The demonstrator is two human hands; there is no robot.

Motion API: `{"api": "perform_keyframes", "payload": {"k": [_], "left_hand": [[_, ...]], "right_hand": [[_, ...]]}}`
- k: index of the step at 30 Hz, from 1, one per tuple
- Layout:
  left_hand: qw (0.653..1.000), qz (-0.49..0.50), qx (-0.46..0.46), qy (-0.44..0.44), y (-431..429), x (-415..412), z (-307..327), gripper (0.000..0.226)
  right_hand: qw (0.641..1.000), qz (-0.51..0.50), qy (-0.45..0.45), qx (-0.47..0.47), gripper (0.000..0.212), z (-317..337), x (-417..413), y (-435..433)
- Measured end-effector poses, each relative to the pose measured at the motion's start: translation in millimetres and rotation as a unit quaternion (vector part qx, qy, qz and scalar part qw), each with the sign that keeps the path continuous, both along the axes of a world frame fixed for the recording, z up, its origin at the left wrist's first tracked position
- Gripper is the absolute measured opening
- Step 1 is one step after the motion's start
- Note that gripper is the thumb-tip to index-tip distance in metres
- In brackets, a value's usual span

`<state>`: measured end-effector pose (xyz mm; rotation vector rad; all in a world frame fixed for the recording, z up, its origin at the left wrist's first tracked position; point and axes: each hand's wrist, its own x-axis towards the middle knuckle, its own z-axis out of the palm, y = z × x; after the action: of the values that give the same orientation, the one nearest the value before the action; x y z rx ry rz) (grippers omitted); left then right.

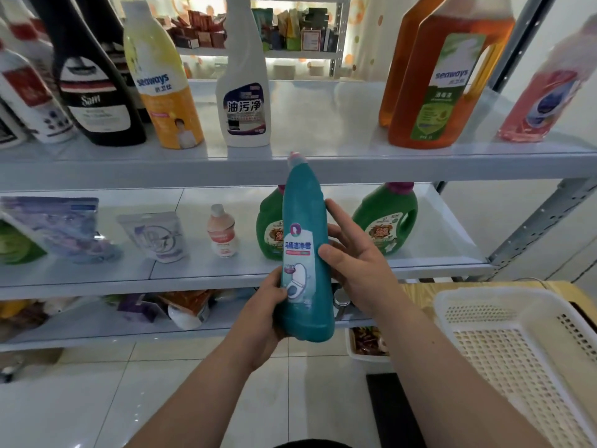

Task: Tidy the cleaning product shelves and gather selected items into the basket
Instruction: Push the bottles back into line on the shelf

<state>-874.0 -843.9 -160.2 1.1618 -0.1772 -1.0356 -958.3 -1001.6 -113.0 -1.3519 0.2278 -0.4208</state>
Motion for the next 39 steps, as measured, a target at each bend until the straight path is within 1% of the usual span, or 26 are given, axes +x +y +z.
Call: {"api": "perform_keyframes", "payload": {"k": [2,7,10,13,15,17,20,24,29,32,33,34,35,36,37,38,39], "left_hand": [[1.0,0.008,-0.015,0.021,6,3,3,0.039],[1.0,-0.008,-0.018,0.0,27,14,8,0.041],[0.998,-0.01,-0.03,-0.051,41,20,9,0.05],[0.988,-0.009,-0.022,-0.153,52,28,17,0.061],[0.978,-0.016,-0.01,-0.206,56,35,23,0.066],[0.967,-0.033,-0.004,-0.253,58,40,31,0.075],[0.941,-0.052,0.008,-0.336,55,47,45,0.086],[0.92,-0.07,-0.04,-0.384,33,50,71,0.087],[0.874,-0.047,-0.046,-0.482,-13,68,116,0.086],[0.85,-0.051,-0.044,-0.523,-41,88,138,0.078],[0.832,-0.038,-0.028,-0.552,-48,94,143,0.073],[0.801,-0.016,0.008,-0.599,-53,101,144,0.069],[0.747,0.016,0.055,-0.662,-57,107,142,0.068],[0.668,0.05,0.109,-0.735,-61,113,137,0.067],[0.579,0.074,0.159,-0.796,-63,118,131,0.066],[0.514,0.081,0.205,-0.829,-65,121,124,0.063],[0.486,0.078,0.239,-0.837,-66,123,117,0.059]], "right_hand": [[1.0,-0.003,-0.003,-0.012,0.064,2,3,8],[1.0,-0.017,-0.002,-0.019,0.061,4,8,30],[0.999,-0.038,0.015,-0.035,0.058,2,11,43],[0.993,-0.046,0.055,-0.089,0.06,3,18,60],[0.99,-0.062,0.067,-0.111,0.054,4,22,70],[0.987,-0.091,0.062,-0.121,0.048,5,24,77],[0.981,-0.124,0.053,-0.141,0.045,12,29,82],[0.969,-0.187,0.037,-0.157,0.058,38,43,72],[0.957,-0.242,-0.004,-0.159,0.082,86,70,30],[0.95,-0.25,-0.025,-0.188,0.071,110,84,1],[0.946,-0.255,-0.029,-0.2,0.071,117,89,-8],[0.941,-0.264,-0.031,-0.208,0.073,124,93,-18],[0.938,-0.273,-0.035,-0.212,0.075,130,98,-27],[0.935,-0.278,-0.038,-0.215,0.078,135,103,-37],[0.935,-0.278,-0.037,-0.216,0.08,139,108,-46],[0.936,-0.274,-0.032,-0.217,0.081,142,113,-54],[0.938,-0.268,-0.025,-0.221,0.081,143,118,-62]]}}
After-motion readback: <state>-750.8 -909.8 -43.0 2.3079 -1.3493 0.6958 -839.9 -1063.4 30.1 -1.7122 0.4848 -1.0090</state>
